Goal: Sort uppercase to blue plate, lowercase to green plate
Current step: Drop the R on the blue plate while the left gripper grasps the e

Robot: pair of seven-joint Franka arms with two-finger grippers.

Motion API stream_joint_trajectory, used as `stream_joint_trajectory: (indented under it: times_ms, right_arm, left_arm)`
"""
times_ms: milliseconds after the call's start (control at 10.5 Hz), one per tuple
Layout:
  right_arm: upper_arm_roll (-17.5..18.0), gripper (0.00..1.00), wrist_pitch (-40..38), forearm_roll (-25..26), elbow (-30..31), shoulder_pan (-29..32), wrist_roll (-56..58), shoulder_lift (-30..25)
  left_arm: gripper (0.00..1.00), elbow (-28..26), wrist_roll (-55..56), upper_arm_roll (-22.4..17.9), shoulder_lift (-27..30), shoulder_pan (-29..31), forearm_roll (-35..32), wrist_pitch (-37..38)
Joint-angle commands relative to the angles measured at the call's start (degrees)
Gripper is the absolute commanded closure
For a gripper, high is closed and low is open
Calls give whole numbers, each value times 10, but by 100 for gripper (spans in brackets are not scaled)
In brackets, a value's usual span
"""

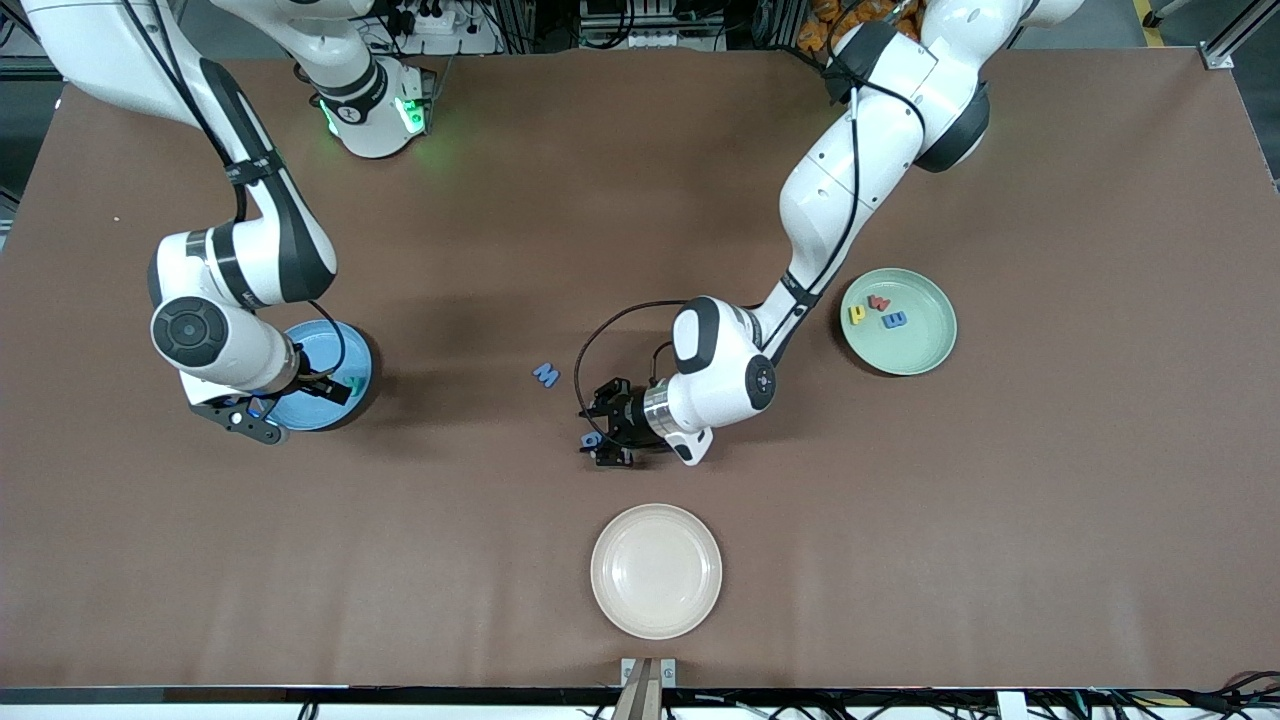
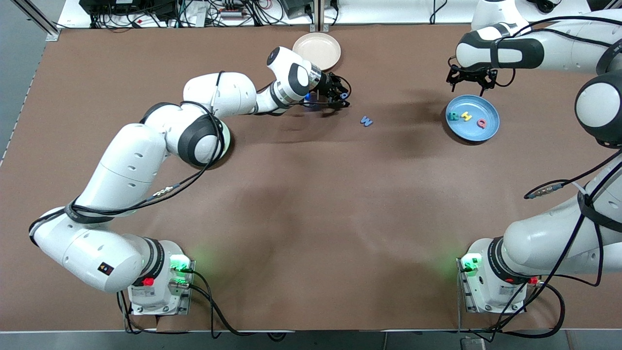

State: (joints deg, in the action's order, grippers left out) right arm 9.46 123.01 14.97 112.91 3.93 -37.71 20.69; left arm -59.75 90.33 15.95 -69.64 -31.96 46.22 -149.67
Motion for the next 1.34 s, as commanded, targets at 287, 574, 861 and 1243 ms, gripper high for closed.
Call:
stream_joint_trajectory:
  times_ms: [287,574,861,1243]
  right_arm:
    - [3,0,-4,8,-13,-6,-1,7]
    - [3,0,-4,7,-15,-9,-2,7]
    - [3,0,-4,7,-17,-10,-3,6]
    - [3,0,-4,7,-20,-11,-3,6]
  left_arm:
    - [37,11,2,-31,-13,-5,11,27]
    - [37,11,2,-42,-11,-5,11,37]
    - [40,11,1,-47,-12,-5,11,39]
    - [68,11,1,-47,-11,-6,9,41]
